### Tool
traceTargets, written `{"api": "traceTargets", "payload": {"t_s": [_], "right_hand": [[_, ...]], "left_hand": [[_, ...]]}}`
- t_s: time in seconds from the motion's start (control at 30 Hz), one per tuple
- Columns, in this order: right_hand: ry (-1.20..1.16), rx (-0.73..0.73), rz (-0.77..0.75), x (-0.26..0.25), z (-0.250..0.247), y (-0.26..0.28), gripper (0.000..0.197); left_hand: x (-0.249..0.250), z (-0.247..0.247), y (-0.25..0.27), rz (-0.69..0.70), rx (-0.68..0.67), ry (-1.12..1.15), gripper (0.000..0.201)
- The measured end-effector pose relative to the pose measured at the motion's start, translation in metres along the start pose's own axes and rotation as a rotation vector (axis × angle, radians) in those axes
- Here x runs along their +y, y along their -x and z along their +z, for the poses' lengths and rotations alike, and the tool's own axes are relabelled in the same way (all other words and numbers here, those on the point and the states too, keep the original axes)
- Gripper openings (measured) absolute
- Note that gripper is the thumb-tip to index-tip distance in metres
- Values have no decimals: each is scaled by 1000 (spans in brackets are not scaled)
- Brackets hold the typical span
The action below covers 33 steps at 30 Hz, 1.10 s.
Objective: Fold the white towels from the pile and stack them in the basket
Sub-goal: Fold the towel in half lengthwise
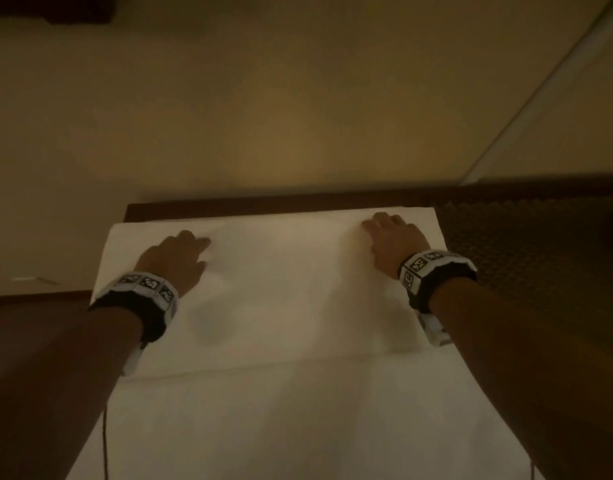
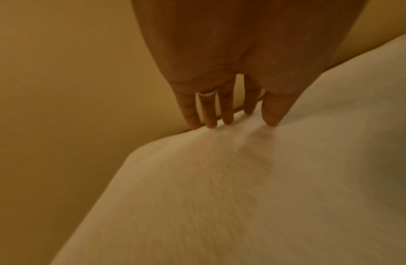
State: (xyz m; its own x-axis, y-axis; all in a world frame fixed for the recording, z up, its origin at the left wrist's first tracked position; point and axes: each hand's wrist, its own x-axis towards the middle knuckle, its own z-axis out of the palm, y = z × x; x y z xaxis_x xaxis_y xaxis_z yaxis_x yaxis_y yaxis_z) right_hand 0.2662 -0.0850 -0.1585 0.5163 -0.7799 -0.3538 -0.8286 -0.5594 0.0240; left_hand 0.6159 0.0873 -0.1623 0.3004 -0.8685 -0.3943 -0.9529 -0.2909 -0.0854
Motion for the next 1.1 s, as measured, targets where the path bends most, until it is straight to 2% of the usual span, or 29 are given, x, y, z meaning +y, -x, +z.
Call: {"api": "traceTargets", "payload": {"t_s": [0.13, 0.27, 0.4, 0.53, 0.67, 0.77, 0.83, 0.97, 1.03, 1.1], "right_hand": [[-94, -43, 24, 21, -6, -39, 66], [-70, 43, 41, 25, -5, -59, 56], [-11, 44, 52, 21, -11, -68, 38], [24, 124, -3, 23, -18, -55, 29], [44, 163, -14, 24, -33, -23, 22], [83, 201, -15, 19, -44, 12, 21], [107, 268, -1, 13, -50, 43, 23], [152, 460, 41, -5, -59, 115, 25], [137, 522, 64, -14, -57, 154, 24], [99, 575, 85, -22, -43, 193, 23]], "left_hand": [[-8, -8, -40, 23, 56, -204, 66], [-10, -14, -57, 30, 138, -149, 58], [-1, -29, -66, 8, 133, -40, 39], [2, -35, -48, 19, 141, 20, 38], [-9, -46, -10, 62, 264, 75, 34], [-16, -55, 27, 59, 274, 134, 37], [-21, -62, 56, 87, 296, 126, 30], [-29, -66, 118, 185, 441, 33, 16], [-30, -64, 153, 226, 517, -15, 16], [-28, -53, 190, 277, 552, -20, 27]]}}
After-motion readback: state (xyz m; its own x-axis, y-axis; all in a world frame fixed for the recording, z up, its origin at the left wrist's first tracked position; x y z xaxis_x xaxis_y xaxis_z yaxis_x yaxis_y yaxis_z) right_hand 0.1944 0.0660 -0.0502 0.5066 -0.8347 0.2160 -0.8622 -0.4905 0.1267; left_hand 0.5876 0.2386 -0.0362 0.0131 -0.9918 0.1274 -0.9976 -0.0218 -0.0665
